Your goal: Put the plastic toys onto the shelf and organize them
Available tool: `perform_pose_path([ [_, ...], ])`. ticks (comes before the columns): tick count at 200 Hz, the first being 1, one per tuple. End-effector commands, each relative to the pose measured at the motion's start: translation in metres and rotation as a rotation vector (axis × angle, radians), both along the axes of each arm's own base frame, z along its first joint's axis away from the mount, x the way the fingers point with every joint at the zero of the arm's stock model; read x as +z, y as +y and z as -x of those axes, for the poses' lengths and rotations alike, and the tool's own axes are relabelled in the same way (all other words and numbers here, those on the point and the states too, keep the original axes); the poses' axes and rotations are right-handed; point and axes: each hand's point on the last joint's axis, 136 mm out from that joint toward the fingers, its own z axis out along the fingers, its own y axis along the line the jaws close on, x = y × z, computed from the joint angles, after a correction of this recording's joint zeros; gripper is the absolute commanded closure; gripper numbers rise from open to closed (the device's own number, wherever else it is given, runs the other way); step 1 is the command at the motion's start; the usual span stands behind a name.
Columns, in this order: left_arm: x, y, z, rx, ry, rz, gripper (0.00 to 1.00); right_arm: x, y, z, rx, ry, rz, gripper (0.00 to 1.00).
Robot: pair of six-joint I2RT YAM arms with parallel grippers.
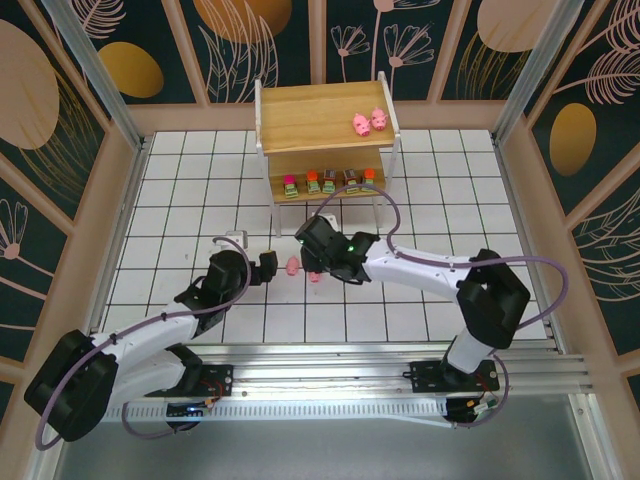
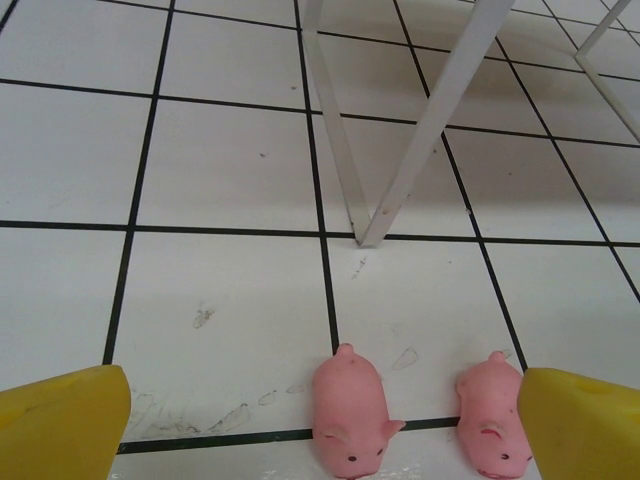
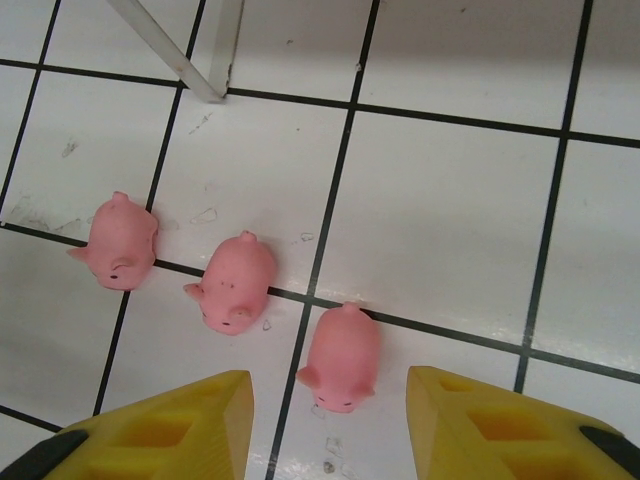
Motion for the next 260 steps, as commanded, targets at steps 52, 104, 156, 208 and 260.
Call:
perform_pose_path([
  [52, 0.0, -0.003, 0.0, -0.013, 0.003, 0.052, 0.01, -0.039, 0.004, 0.009, -0.008, 0.032, 0.075, 0.53],
  [104, 0.0, -0.003, 0.0, -0.013, 0.004, 0.05, 0.01, -0.055, 0.007, 0.01, -0.013, 0.058, 0.082, 0.5],
  [156, 0.001, -0.003, 0.0, -0.017, 0.001, 0.053, 0.01, -0.068, 0.006, 0.01, -0.02, 0.074, 0.11, 0.5],
  [208, 0.0, -0.003, 0.0, -0.018, 0.002, 0.052, 0.01, -0.076, 0.006, 0.01, -0.019, 0.082, 0.124, 0.49],
  [260, 0.0, -0.004, 0.0, -0.02, 0.002, 0.051, 0.01, -0.081, 0.006, 0.009, -0.015, 0.086, 0.137, 0.5],
])
